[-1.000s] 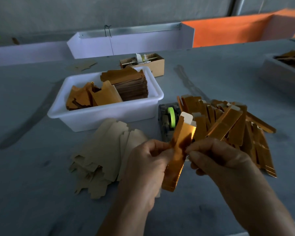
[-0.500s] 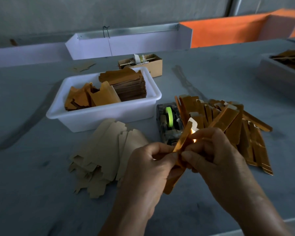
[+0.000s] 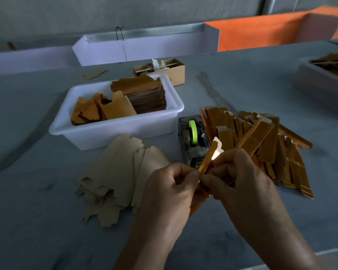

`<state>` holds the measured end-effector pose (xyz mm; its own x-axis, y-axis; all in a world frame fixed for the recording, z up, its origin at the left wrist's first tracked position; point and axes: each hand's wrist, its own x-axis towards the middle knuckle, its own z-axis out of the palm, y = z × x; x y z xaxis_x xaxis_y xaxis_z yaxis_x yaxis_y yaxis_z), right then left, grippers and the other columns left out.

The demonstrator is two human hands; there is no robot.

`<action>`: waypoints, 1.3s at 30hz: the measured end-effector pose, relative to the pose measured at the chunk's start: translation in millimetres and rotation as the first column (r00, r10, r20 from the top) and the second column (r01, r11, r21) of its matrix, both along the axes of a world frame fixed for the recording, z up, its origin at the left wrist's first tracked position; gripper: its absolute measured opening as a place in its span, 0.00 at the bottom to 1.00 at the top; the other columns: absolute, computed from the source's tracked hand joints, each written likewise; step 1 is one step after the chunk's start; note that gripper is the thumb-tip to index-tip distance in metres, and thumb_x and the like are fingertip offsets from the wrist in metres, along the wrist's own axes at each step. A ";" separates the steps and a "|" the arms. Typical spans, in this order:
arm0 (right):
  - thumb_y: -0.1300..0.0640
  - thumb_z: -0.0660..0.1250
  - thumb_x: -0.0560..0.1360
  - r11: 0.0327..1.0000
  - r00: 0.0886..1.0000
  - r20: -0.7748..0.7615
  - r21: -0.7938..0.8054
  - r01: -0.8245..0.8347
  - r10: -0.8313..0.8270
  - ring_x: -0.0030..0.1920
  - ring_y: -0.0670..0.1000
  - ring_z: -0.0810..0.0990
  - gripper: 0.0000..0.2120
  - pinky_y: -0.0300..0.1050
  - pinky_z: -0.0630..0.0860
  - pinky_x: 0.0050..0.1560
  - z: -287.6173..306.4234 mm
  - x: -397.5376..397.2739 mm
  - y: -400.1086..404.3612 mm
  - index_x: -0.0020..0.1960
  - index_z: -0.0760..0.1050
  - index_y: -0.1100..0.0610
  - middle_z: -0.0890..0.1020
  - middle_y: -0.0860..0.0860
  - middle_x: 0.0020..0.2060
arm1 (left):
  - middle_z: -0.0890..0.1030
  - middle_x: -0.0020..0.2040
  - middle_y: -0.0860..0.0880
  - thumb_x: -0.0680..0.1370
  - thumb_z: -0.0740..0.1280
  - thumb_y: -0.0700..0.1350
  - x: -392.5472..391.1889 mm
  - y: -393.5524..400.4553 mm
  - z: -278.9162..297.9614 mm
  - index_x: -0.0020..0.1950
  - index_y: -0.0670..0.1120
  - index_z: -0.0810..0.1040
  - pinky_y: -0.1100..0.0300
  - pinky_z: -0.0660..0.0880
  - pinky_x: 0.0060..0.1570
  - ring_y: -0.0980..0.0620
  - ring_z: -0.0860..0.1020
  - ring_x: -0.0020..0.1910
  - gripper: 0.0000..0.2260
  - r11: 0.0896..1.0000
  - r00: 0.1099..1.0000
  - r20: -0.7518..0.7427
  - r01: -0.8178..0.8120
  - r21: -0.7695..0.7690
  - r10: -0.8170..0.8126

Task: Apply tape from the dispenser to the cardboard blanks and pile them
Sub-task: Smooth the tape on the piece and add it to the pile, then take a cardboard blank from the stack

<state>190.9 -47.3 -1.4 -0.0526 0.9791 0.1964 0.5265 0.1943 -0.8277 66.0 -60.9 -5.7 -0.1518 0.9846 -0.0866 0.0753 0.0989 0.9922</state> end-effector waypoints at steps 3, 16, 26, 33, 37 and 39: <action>0.54 0.73 0.68 1.000 0.999 0.049 0.003 0.020 -0.020 0.37 0.33 0.78 0.14 0.24 0.71 0.37 2.6 -1.0 -0.1 0.42 0.68 0.46 0.81 0.43 0.30 | 0.83 0.32 0.50 0.76 0.67 0.42 3.5 -1.8 -2.7 0.38 0.46 0.82 0.68 0.76 0.30 0.55 0.83 0.32 0.08 0.995 0.996 -0.049 -0.068 0.068 0.071; 0.29 0.56 0.57 0.995 0.950 0.296 0.016 0.100 -0.100 0.26 0.44 0.75 0.25 0.33 0.67 0.24 11.0 2.7 -7.7 0.40 0.67 0.48 0.75 0.44 0.26 | 0.82 0.40 0.48 0.73 0.66 0.51 12.4 -15.4 -4.5 0.40 0.51 0.79 0.56 0.81 0.38 0.53 0.83 0.37 0.05 0.940 0.946 -0.182 -0.217 0.263 0.269; 0.59 0.66 0.74 0.948 0.906 -0.423 -0.279 -0.152 0.020 0.37 0.43 0.81 0.07 0.31 0.74 0.32 -17.1 -0.7 -0.4 0.43 0.79 0.48 0.83 0.46 0.35 | 0.83 0.42 0.48 0.75 0.69 0.48 -1.0 -12.4 -12.6 0.56 0.58 0.73 0.51 0.81 0.41 0.51 0.84 0.41 0.11 0.986 0.991 0.063 -0.107 -0.127 0.115; 0.52 0.62 0.77 0.972 0.972 -0.050 0.034 0.232 -0.230 0.28 0.50 0.79 0.05 0.40 0.74 0.24 -0.9 32.8 49.3 0.45 0.76 0.50 0.80 0.51 0.33 | 0.74 0.54 0.45 0.76 0.62 0.60 -46.9 7.6 -16.5 0.59 0.46 0.73 0.55 0.68 0.48 0.46 0.71 0.54 0.20 0.922 0.290 -0.942 -0.385 0.045 0.167; 0.48 0.62 0.76 0.878 0.872 0.107 0.085 0.471 -0.478 0.47 0.60 0.75 0.15 0.46 0.69 0.42 10.4 50.6 89.1 0.54 0.74 0.59 0.79 0.58 0.49 | 0.74 0.56 0.43 0.74 0.63 0.64 -51.6 15.6 -21.6 0.55 0.44 0.70 0.54 0.69 0.51 0.44 0.72 0.56 0.24 0.914 0.308 -0.950 -0.397 -0.082 0.048; 0.48 0.62 0.76 0.850 0.840 0.133 0.090 0.519 -0.527 0.61 0.61 0.72 0.22 0.52 0.69 0.55 8.4 50.7 86.0 0.67 0.69 0.56 0.73 0.58 0.63 | 0.76 0.53 0.43 0.74 0.65 0.61 -55.0 18.5 -25.8 0.54 0.43 0.71 0.53 0.69 0.47 0.43 0.75 0.53 0.22 0.913 0.437 -0.895 -0.395 -0.103 0.088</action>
<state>241.7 38.7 7.1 0.4328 0.8587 0.2745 0.6753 -0.1070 -0.7298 11.1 -42.4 -31.5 -0.5252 0.8510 -0.0035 0.7957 0.4925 0.3527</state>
